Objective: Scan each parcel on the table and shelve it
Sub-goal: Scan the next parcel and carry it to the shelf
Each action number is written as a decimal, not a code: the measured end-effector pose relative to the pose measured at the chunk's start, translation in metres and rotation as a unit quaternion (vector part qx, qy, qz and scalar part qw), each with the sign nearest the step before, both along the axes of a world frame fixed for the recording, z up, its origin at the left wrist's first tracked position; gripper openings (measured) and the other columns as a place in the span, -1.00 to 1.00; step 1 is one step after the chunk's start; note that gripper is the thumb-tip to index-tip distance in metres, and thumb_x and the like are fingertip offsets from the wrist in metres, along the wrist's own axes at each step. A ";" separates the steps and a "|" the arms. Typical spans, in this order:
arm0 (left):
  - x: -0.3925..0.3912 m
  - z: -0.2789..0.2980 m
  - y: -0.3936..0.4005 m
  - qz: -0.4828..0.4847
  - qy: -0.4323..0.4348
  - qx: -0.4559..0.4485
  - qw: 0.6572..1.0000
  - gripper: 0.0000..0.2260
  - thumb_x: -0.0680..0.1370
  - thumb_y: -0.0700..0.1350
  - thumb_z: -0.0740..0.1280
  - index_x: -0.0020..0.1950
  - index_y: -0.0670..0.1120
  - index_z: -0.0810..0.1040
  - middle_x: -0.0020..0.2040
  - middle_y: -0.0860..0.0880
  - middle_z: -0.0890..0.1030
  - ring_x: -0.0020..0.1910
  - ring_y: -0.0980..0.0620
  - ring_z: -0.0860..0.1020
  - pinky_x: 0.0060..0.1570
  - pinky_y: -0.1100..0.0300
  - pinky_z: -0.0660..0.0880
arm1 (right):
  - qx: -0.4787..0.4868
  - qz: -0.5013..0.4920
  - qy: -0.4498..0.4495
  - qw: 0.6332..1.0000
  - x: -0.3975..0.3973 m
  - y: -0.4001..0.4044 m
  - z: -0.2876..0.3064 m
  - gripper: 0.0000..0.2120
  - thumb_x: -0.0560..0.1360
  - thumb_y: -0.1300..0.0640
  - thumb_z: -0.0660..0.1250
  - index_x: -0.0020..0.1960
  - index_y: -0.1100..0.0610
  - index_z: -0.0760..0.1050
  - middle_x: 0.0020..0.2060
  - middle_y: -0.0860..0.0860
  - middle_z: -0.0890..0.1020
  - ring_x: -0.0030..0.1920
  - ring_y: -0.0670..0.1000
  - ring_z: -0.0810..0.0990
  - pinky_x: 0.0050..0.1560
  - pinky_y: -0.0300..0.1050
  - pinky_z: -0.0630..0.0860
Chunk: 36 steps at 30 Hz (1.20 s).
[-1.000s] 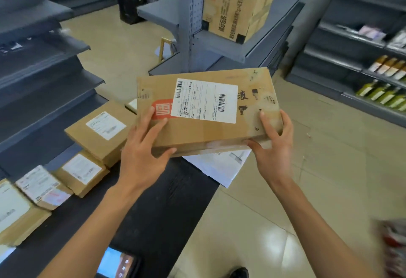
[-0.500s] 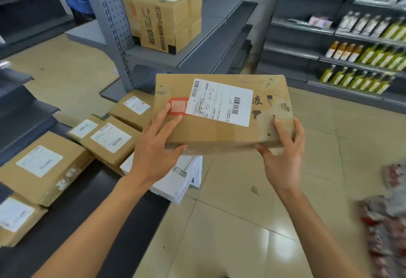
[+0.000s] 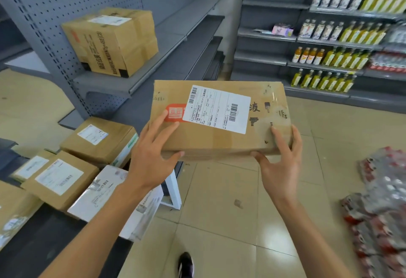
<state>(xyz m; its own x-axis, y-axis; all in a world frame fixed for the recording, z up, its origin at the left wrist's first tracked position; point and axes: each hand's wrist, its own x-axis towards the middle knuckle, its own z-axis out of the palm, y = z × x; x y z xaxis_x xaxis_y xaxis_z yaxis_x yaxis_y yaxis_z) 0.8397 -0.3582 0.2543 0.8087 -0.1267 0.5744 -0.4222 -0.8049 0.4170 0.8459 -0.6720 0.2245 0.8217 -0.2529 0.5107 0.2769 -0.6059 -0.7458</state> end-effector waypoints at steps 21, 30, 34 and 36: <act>0.281 0.004 -0.036 -0.068 -0.025 -0.054 0.996 -0.29 0.40 -0.12 0.61 0.52 -0.04 0.45 0.62 0.06 0.25 0.58 -0.02 0.25 0.41 -0.10 0.36 | -0.008 -0.075 -0.017 0.997 0.241 -0.031 0.011 -0.29 0.35 0.25 0.62 0.43 -0.04 0.48 0.58 0.01 0.17 0.57 -0.12 0.13 0.49 -0.23 0.18; 0.389 0.002 -0.076 -0.058 0.001 -0.047 0.997 -0.28 0.39 -0.14 0.62 0.52 -0.04 0.45 0.62 0.11 0.23 0.58 0.05 0.24 0.44 -0.20 0.34 | 0.016 -0.063 -0.025 0.998 0.357 -0.069 -0.006 -0.28 0.33 0.28 0.63 0.43 -0.01 0.49 0.59 0.04 0.18 0.57 0.02 0.18 0.48 0.09 0.30; 0.445 0.004 -0.105 -0.046 0.013 -0.038 0.998 -0.26 0.39 -0.14 0.62 0.53 0.00 0.43 0.62 0.15 0.23 0.55 0.08 0.26 0.42 -0.16 0.34 | 0.023 -0.048 -0.032 0.998 0.416 -0.100 -0.012 -0.25 0.33 0.27 0.63 0.43 -0.06 0.47 0.58 0.05 0.18 0.58 -0.05 0.15 0.49 0.00 0.26; 0.472 0.004 -0.121 -0.041 0.022 -0.028 0.999 -0.26 0.39 -0.12 0.62 0.53 0.01 0.43 0.62 0.17 0.22 0.55 0.05 0.26 0.42 -0.15 0.32 | 0.021 -0.043 -0.028 0.998 0.446 -0.118 -0.015 -0.26 0.33 0.27 0.63 0.44 -0.05 0.47 0.58 0.06 0.19 0.58 -0.02 0.16 0.49 0.04 0.27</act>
